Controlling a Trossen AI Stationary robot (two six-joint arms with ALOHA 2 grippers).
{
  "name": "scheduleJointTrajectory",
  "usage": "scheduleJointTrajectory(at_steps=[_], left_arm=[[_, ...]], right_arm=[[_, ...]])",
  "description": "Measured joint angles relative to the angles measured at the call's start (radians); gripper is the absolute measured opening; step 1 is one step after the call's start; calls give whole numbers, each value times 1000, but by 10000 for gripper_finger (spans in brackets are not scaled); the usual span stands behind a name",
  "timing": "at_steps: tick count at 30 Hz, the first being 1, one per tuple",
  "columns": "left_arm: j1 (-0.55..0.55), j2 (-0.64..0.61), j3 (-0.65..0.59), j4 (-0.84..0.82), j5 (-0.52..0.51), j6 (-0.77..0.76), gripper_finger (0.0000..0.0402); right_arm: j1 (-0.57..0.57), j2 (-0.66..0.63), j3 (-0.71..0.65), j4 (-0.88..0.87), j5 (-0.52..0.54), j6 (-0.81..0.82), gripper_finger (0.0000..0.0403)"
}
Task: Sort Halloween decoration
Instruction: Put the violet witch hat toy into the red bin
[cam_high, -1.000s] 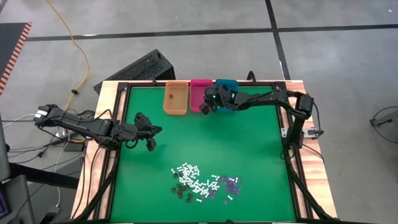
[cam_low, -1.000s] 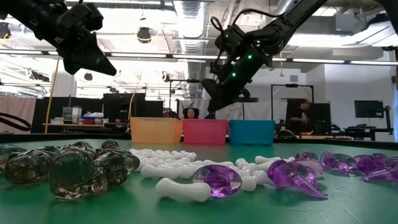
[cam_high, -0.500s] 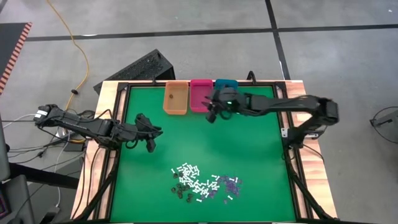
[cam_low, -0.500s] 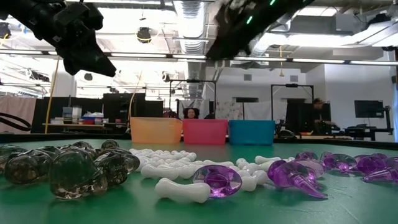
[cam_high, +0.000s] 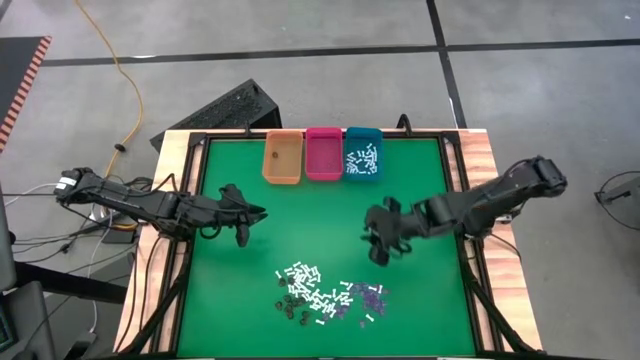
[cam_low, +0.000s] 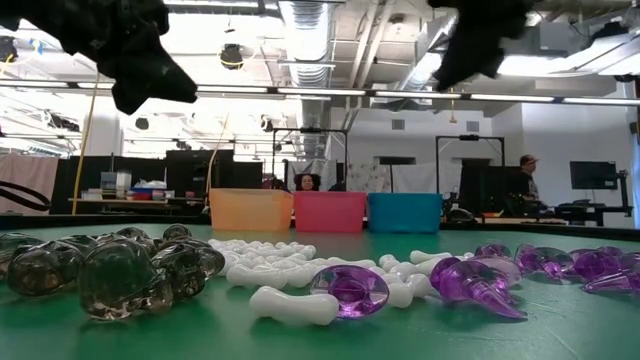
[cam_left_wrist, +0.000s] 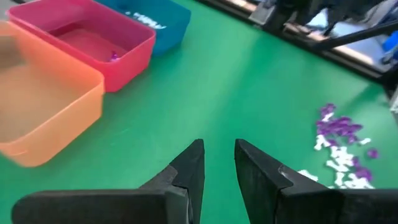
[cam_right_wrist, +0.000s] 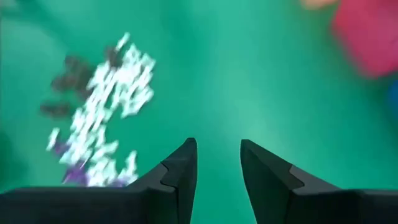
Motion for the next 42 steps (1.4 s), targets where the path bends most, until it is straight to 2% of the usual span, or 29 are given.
scheduleJointTrajectory(at_steps=[6,11,17,23,33,38,42], left_arm=[[0,0,0,25,31,-13,78],[0,0,0,28,8,-6,78],[0,0,0,42,-31,8,78],[0,0,0,42,-36,35,78],[0,0,0,41,-37,42,78],[0,0,0,45,-37,34,78],[1,0,0,63,-38,35,78]], right_arm=[[224,1,-76,2,65,258,146],[383,0,-87,-3,84,417,143],[503,6,-87,1,268,603,144],[535,83,-87,46,268,644,156],[564,329,-87,26,206,693,208],[566,387,-87,21,198,708,240],[565,423,-86,6,188,712,248]])
